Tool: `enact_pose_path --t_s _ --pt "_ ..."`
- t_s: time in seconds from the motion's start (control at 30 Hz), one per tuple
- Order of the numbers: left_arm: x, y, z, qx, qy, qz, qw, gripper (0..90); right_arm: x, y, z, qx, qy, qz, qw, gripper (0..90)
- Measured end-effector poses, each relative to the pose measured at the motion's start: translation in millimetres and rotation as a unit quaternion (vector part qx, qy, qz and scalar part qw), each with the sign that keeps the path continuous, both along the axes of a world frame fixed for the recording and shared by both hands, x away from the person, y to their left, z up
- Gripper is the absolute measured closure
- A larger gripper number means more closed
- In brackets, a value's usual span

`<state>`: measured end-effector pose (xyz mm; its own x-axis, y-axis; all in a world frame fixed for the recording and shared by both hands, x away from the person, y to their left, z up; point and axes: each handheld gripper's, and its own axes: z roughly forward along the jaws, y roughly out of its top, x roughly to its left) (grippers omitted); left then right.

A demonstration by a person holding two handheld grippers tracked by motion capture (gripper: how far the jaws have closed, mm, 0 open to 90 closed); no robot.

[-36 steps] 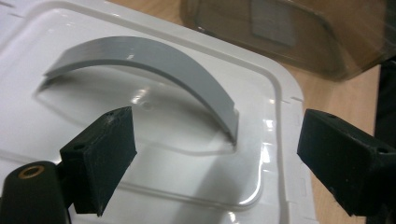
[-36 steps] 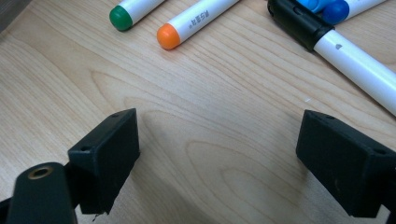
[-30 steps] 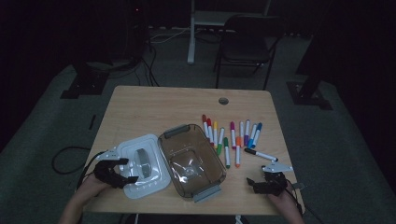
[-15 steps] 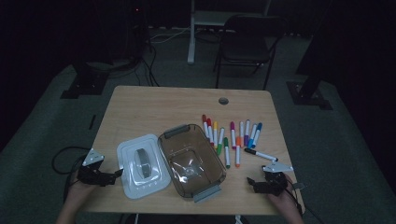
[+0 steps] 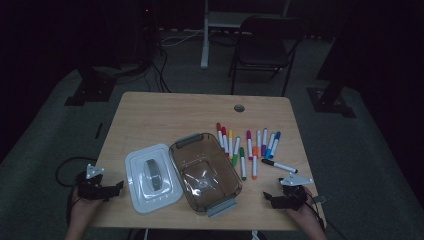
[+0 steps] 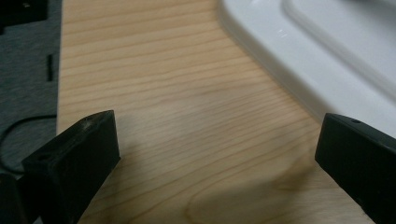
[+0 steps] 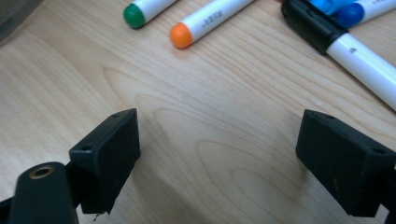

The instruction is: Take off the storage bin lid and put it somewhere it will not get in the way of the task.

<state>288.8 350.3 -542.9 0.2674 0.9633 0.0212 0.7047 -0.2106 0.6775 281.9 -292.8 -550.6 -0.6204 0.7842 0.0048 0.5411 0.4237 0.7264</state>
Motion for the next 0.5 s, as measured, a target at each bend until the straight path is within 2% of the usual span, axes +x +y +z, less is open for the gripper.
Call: enact_pose_path --t_s 0.03,0.17,0.23,0.5 --pt "0.5 -0.4 -1.0 0.005 0.003 0.004 1.0000 0.5 -0.2 0.2 0.0 0.000 0.000 0.006 1.0000 13.2" --pt "1.7 0.4 -2.2 -0.005 0.003 0.015 0.9999 0.5 -2.2 1.9 -0.1 -0.001 0.000 0.026 0.9997 12.7" --pt "1.8 0.9 -3.2 -0.005 -0.003 0.015 0.9999 0.5 -2.3 2.1 0.0 0.001 0.002 0.021 0.9998 12.8" --pt "2.6 0.1 -3.3 -0.006 -0.002 0.021 0.9998 0.5 -2.5 2.4 -0.1 -0.001 0.000 0.019 0.9998 13.2"
